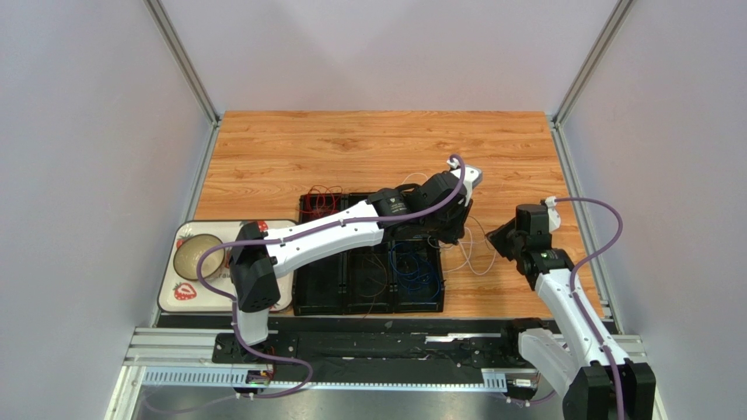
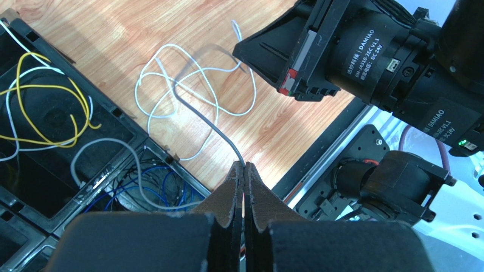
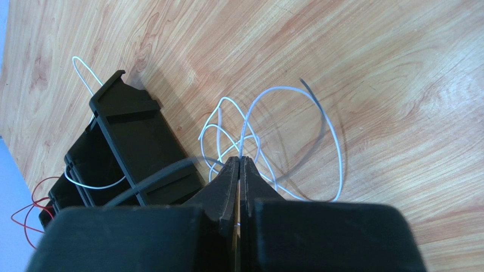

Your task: Untangle the cables

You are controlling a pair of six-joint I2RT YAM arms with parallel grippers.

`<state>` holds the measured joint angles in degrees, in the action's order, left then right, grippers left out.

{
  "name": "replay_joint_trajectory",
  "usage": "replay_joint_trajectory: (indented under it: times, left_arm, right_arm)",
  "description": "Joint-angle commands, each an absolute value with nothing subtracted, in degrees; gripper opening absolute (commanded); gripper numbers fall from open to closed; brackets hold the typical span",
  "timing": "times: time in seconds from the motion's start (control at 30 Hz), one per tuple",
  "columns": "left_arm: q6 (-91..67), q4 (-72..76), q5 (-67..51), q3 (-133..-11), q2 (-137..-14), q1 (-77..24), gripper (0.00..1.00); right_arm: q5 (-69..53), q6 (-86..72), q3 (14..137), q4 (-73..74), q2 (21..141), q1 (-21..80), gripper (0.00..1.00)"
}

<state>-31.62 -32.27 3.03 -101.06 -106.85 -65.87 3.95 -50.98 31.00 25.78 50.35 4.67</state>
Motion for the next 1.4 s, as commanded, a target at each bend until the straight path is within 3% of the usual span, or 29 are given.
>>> replay_joint_trajectory:
  times: [0.0, 0.3, 0.6, 1.03, 1.37]
  left_arm:
    - [-31.2, -31.4, 3.0, -101.1, -102.4, -65.9, 0.00]
    - [-25.8, -40.4, 9.7, -103.8, -95.3, -65.7, 0.00]
    - [-24.2, -46.0, 18.5, -101.3, -81.9, -64.2, 0.00]
    - [-26.5, -53.8, 31.3, -84.8, -58.7, -61.2, 0.00]
    - [-36.6, -60.6, 35.2, -74.3, -49.1, -60.9, 0.00]
  right_arm:
    - [5.3, -50.3, 32.0, 23.6, 50.1, 4.5, 0.00]
    - [13.3, -45.8, 34.4, 26.5, 48.2, 3.9, 0.00]
    - [13.5, -44.3, 33.9, 27.9, 47.4, 1.9, 0.00]
    - [11.9, -43.4, 35.9, 30.8, 43.8, -1.8, 0.00]
    - [9.8, -43.9, 36.4, 31.3, 43.3, -1.8, 0.00]
